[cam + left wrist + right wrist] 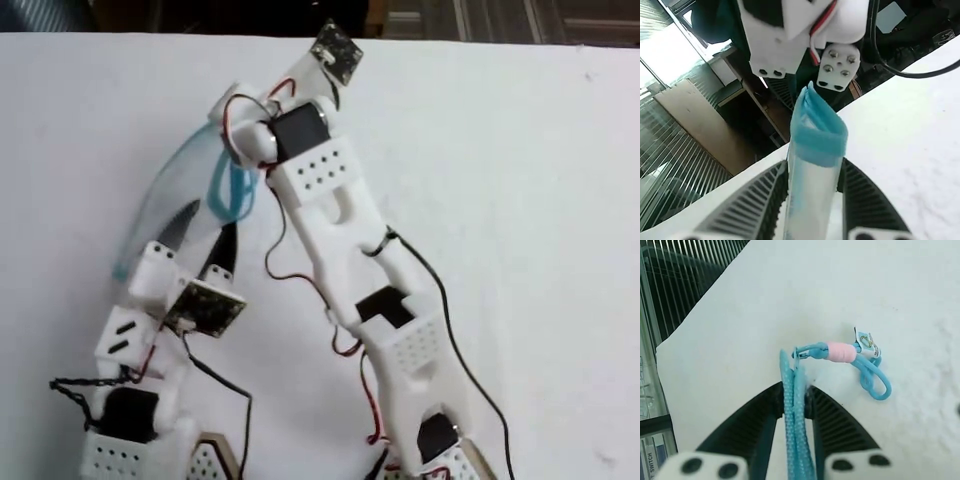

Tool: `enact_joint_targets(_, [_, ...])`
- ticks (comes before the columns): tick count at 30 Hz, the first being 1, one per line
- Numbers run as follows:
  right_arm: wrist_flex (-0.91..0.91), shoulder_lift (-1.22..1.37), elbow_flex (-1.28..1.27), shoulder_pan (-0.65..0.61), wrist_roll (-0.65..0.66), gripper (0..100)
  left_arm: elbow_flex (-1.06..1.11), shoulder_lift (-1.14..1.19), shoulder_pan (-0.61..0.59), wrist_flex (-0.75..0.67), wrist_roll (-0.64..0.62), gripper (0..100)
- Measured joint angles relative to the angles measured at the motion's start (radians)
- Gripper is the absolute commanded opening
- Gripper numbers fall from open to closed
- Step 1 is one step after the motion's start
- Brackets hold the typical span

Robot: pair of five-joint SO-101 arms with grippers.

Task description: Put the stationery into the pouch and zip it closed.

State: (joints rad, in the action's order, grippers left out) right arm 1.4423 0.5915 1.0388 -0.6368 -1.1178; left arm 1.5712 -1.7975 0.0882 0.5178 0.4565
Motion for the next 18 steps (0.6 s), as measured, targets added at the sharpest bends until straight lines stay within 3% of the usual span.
enact_joint_targets(11, [0.000, 0.000, 0.000, -0.006, 0.000, 1.5, 0.002, -0.005, -0.006, 0.000, 0.002, 3])
enact_joint_targets(18, [0.000, 0.000, 0.000, -0.014, -0.002, 1.6, 0.002, 0.005, 0.021, 0.012, 0.002, 2])
